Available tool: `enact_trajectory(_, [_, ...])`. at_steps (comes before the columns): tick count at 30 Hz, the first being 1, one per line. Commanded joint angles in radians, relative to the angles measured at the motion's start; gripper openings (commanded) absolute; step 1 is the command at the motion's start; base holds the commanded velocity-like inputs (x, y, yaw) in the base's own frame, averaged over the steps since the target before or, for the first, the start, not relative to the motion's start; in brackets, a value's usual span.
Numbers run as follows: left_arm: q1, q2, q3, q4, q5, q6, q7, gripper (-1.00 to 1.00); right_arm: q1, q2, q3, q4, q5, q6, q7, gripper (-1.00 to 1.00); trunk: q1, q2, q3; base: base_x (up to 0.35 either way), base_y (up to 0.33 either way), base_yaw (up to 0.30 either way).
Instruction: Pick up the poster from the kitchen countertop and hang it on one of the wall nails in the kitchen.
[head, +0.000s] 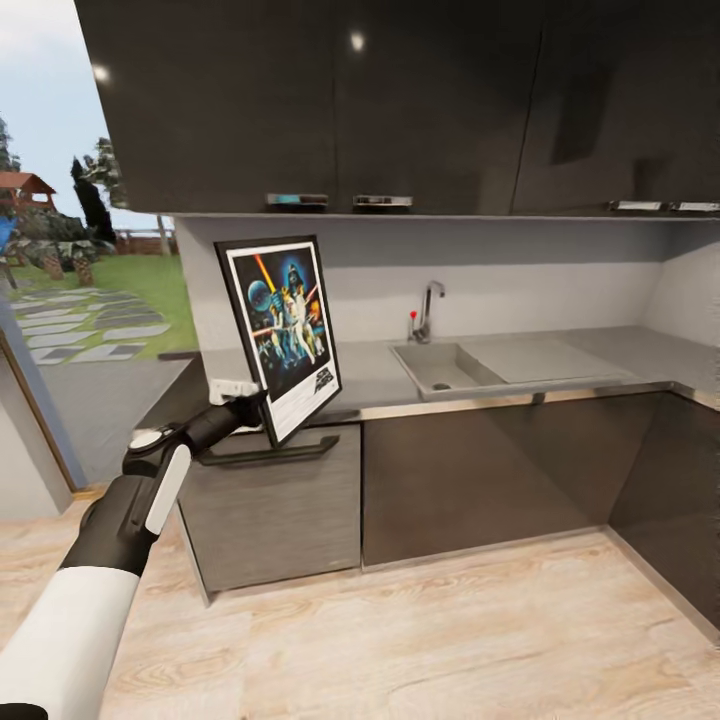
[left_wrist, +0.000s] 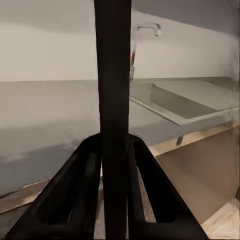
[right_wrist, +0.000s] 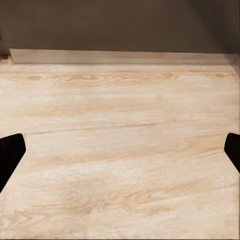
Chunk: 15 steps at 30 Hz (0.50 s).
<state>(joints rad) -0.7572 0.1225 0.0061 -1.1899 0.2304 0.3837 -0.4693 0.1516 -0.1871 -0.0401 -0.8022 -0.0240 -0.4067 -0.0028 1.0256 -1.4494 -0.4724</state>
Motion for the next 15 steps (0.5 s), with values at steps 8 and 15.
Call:
enact_trajectory(8, [-0.001, 0.001, -0.003, -0.020, 0.008, 0.008, -0.096, -1.00, 0.000, 0.000, 0.000, 0.000, -0.002, -0.001, 0.000, 1.00, -0.001, -0.001, -0.001, -0.284, 0.000, 0.000])
enact_trajectory(15, [-0.001, 0.002, -0.003, -0.014, 0.005, 0.008, -0.278, -1.00, 0.000, -0.001, 0.005, -0.013, -0.001, 0.001, 0.005, 1.00, -0.001, -0.001, -0.001, -0.056, 0.000, 0.000])
